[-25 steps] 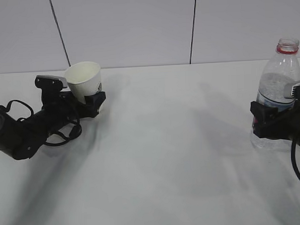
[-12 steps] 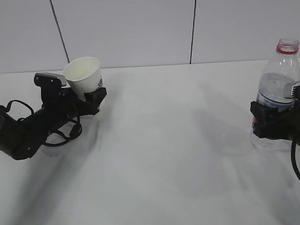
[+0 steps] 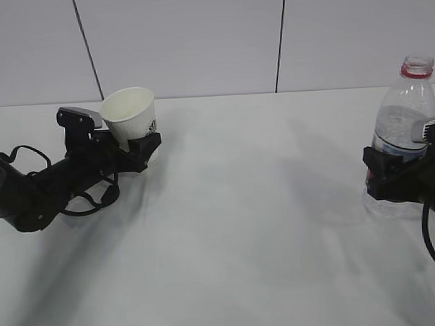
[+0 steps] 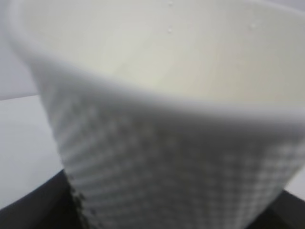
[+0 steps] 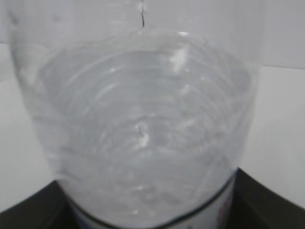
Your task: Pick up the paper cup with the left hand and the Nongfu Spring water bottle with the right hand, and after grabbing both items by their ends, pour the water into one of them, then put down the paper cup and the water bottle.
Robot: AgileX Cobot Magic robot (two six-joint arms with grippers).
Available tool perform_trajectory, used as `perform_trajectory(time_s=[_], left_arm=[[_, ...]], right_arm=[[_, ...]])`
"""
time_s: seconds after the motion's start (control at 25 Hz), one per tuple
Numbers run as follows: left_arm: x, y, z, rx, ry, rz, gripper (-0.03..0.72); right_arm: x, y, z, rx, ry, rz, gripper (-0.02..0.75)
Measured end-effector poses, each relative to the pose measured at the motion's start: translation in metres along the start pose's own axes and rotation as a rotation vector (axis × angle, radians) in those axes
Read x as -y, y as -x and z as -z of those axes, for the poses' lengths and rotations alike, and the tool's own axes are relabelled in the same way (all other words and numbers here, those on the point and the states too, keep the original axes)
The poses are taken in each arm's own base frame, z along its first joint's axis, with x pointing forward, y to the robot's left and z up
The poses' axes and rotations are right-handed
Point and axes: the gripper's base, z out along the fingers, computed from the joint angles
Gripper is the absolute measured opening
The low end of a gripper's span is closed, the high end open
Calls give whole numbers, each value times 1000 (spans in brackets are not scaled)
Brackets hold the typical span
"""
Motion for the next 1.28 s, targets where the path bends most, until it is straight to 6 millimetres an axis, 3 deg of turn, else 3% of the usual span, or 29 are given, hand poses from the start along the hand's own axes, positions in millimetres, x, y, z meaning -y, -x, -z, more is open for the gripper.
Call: perform_trajectory(time_s=[0.4,0.8,1.28], left_arm=[[6,12,9,0,-13,-4,570],[20,30,11,-3,-137,-8,570],[53,41,6,-11,-284,-74,570]], right_arm=[[0,0,0,0,0,0,474],[0,0,0,0,0,0,474],[0,0,0,0,5,3,474]])
